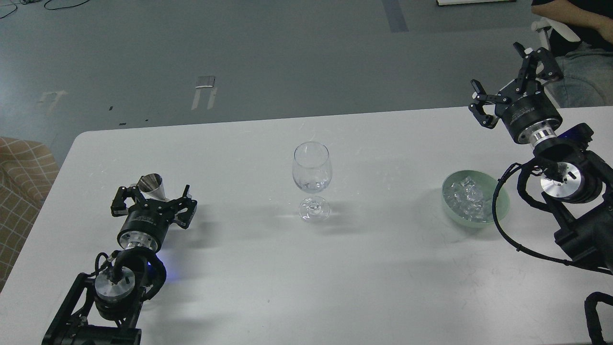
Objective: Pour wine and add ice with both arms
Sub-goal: 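Open the left gripper to release the jigger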
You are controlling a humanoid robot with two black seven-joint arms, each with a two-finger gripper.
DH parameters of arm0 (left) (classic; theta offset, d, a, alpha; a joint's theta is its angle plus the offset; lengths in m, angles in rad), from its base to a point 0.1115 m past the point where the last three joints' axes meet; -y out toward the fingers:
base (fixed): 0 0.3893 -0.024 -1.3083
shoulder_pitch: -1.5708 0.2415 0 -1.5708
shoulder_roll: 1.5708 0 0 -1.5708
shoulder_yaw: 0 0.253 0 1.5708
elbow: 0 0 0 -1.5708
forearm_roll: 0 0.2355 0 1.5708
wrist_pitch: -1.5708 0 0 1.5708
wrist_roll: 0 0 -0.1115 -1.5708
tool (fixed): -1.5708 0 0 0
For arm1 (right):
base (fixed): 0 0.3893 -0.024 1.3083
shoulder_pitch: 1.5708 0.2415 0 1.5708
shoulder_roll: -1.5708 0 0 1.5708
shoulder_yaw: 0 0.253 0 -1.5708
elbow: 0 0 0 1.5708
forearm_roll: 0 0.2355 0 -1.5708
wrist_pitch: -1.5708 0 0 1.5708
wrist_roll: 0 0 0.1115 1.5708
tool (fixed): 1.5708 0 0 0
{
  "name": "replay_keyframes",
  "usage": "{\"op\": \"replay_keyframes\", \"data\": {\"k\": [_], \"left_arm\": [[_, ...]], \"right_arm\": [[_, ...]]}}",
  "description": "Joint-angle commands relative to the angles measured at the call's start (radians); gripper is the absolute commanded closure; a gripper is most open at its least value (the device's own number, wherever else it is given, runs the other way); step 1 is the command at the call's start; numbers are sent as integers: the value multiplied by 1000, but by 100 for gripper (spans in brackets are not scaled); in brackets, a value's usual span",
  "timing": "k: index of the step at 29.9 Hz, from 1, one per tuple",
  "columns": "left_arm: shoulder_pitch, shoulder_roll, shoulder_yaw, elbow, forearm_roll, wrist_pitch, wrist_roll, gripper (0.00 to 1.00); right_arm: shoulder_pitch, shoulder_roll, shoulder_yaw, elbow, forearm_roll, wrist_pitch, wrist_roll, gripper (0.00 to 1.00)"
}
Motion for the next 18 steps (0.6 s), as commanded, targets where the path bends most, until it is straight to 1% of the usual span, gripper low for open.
{"op": "replay_keyframes", "data": {"k": [1,5,18], "left_arm": [[2,9,-5,0,-2,-4,1,2],[8,17,-6,-5,-3,-4,10,2],[62,19,-11,-32,-8,-18,10,2]], "right_arm": [[0,0,1,0,0,0,0,0],[-2,0,1,0,0,0,0,0],[-2,0,4,0,0,0,0,0]]}}
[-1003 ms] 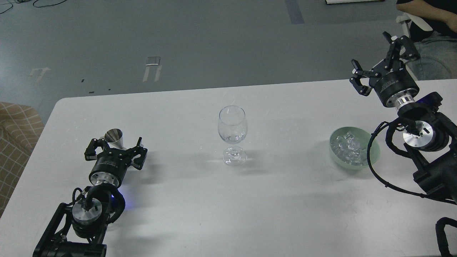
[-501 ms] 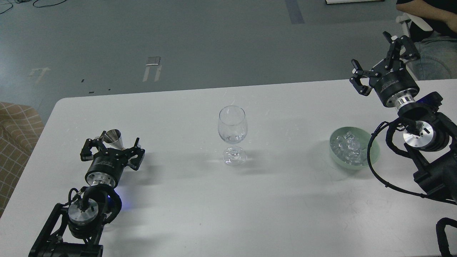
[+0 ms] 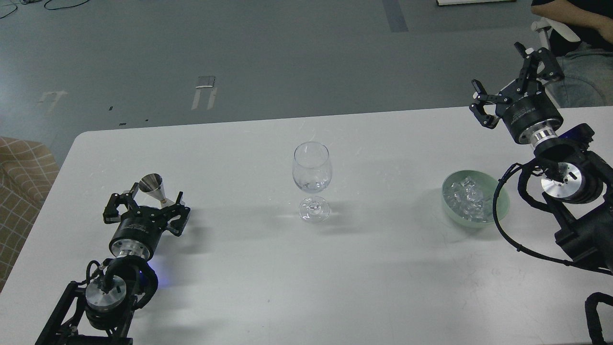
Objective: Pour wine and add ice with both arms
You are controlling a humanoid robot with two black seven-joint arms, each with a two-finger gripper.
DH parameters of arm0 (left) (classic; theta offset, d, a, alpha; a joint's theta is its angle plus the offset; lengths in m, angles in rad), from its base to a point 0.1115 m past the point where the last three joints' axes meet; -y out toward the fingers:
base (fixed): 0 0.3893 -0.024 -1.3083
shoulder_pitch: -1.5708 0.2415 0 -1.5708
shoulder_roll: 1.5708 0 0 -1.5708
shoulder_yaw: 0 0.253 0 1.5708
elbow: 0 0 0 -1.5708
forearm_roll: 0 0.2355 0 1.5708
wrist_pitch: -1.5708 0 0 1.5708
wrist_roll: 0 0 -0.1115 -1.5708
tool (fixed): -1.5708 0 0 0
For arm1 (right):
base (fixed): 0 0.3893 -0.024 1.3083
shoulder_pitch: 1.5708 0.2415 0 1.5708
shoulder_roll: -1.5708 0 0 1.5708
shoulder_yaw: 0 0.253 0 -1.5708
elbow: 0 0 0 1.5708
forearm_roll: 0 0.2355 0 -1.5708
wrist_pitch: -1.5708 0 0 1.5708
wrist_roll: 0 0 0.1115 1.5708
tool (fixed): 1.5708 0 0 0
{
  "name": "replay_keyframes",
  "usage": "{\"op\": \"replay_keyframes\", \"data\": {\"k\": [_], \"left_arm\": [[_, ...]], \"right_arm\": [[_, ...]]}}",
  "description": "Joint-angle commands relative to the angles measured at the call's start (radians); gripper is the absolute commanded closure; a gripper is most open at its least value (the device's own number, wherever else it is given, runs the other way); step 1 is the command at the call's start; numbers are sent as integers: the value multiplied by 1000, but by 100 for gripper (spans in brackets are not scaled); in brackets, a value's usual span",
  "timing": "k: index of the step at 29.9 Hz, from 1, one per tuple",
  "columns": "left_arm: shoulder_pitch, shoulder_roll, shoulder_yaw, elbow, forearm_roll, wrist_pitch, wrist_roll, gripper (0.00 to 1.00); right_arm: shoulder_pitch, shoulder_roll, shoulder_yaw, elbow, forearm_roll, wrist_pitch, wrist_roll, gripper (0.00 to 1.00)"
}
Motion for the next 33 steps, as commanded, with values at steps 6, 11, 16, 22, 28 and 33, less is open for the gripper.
{"op": "replay_keyframes", "data": {"k": [6,11,16,22,28,33], "left_arm": [[38,18,-4,-37,-5,0,0,2],[79,31,-7,-76,-8,0,2,2],[125,51,-27,-107,-8,-6,5,2],[225,72,-68,-158,-11,-40,5,2],[254,149,-125,-170,-10,-60,3,2],[236,179,-248,-161,-1,-54,-6,2]], "right_arm": [[0,0,1,-1,0,0,0,0],[0,-2,1,-1,0,0,0,0],[0,0,2,1,0,0,0,0],[-5,-6,5,1,0,0,0,0],[-20,-37,4,25,0,0,0,0],[-40,-57,6,39,1,0,0,0]]}}
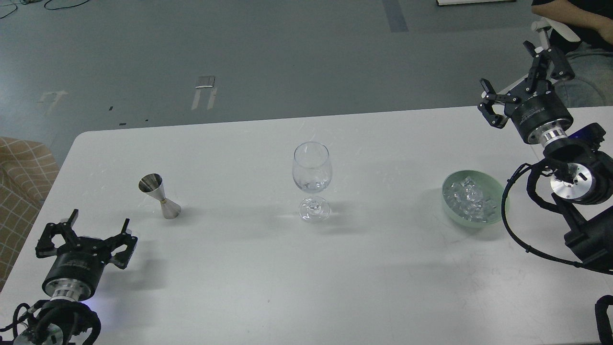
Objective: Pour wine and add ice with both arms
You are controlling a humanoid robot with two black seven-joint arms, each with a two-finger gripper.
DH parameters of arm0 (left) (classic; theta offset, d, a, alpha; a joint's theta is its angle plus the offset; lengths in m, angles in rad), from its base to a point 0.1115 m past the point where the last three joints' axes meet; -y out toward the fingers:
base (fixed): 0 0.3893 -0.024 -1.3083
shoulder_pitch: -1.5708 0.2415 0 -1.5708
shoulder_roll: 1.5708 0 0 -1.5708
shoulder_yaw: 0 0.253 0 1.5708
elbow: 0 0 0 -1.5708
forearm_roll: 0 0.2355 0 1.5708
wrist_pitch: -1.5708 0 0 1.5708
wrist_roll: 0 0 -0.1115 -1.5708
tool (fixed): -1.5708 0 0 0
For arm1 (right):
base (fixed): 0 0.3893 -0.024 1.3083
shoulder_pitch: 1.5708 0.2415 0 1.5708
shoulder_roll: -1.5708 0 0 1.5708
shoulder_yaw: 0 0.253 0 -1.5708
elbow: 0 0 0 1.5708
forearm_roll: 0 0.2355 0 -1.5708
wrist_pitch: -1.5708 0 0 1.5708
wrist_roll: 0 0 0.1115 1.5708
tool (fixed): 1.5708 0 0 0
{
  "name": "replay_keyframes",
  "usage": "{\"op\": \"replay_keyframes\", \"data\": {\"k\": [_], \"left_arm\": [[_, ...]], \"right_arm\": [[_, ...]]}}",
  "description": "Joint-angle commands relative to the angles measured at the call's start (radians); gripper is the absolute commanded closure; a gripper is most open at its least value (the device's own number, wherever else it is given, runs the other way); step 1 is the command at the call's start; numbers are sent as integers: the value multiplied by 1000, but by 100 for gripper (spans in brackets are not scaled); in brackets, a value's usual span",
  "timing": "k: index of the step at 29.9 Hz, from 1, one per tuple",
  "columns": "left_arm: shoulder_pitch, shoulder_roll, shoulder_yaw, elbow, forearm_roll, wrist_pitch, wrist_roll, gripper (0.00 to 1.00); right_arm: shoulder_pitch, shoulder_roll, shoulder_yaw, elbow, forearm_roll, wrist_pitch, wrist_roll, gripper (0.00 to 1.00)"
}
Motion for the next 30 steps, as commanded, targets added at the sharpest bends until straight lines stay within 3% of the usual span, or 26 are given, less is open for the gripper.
{"op": "replay_keyframes", "data": {"k": [1,10,19,25,28,30], "left_arm": [[-20,26,-62,5,8,8,-10,2],[-144,205,-50,43,40,-4,4,2],[-469,220,71,165,407,-7,-7,2],[-601,220,180,250,493,-24,-15,2],[-631,224,237,267,519,-59,-63,2],[-649,236,280,328,588,-133,-143,2]], "right_arm": [[-9,-12,1,8,1,0,0,0],[-9,-20,1,18,1,-2,-1,0],[-11,-34,1,30,1,-2,-1,0],[-17,-34,1,31,1,-2,-1,0],[-18,-34,1,31,1,-2,-1,0],[-17,-35,1,31,1,-2,-1,0]]}}
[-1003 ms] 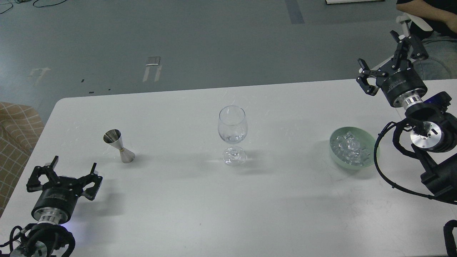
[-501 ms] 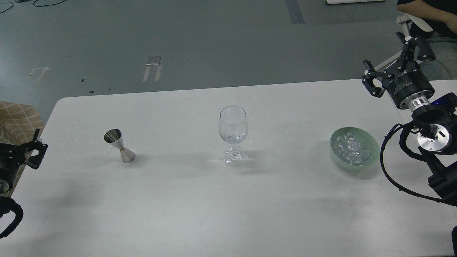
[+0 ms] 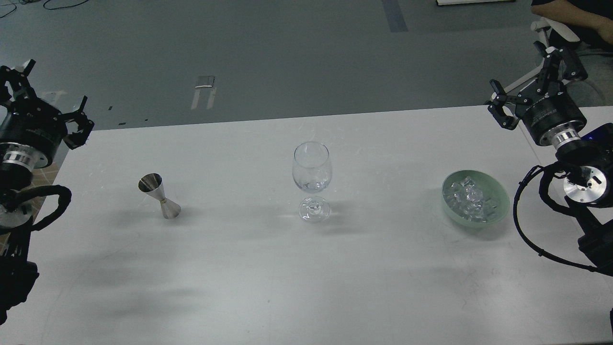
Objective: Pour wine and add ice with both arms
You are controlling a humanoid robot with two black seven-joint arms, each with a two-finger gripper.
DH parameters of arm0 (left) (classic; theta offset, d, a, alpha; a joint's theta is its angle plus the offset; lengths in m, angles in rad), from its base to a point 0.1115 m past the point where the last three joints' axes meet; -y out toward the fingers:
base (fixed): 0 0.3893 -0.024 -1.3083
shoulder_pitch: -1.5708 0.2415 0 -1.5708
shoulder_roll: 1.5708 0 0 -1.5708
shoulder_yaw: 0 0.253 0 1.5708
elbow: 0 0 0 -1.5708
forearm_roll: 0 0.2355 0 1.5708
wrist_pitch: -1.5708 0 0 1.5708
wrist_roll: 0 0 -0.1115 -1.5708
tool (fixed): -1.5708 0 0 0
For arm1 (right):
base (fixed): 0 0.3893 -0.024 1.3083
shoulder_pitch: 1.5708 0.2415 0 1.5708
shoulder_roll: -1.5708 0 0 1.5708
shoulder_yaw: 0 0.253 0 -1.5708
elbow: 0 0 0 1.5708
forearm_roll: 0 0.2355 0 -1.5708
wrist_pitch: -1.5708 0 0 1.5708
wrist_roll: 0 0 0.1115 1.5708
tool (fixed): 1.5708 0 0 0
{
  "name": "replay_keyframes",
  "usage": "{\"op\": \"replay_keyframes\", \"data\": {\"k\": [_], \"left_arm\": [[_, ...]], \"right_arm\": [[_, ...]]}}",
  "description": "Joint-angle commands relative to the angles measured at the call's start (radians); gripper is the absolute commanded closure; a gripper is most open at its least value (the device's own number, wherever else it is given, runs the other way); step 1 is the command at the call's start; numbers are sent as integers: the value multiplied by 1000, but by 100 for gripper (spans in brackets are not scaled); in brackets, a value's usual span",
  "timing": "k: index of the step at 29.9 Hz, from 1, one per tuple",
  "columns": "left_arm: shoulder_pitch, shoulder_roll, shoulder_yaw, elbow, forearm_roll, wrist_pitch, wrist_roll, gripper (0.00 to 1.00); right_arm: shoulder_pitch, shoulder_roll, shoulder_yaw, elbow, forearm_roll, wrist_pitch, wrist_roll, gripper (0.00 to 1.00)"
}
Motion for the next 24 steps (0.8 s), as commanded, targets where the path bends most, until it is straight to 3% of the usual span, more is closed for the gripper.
{"op": "replay_keyframes", "data": {"k": [1,6,10,14,19,24], "left_arm": [[-32,16,64,82,96,-96,-104,2],[-89,22,146,188,237,-165,-186,2],[-183,21,253,277,303,-153,-229,2],[-343,-1,458,468,296,-111,-321,2],[-408,-81,526,489,203,-25,-327,2],[-416,-84,525,489,-63,-30,-318,2]], "right_arm": [[1,-1,0,0,0,0,0,0],[1,-1,0,-2,0,0,0,0],[1,0,0,-2,-2,0,0,0],[3,0,-3,-2,-5,0,2,0],[3,-21,-3,1,-5,-6,2,0],[-8,-64,-12,27,-60,-8,2,0]]}}
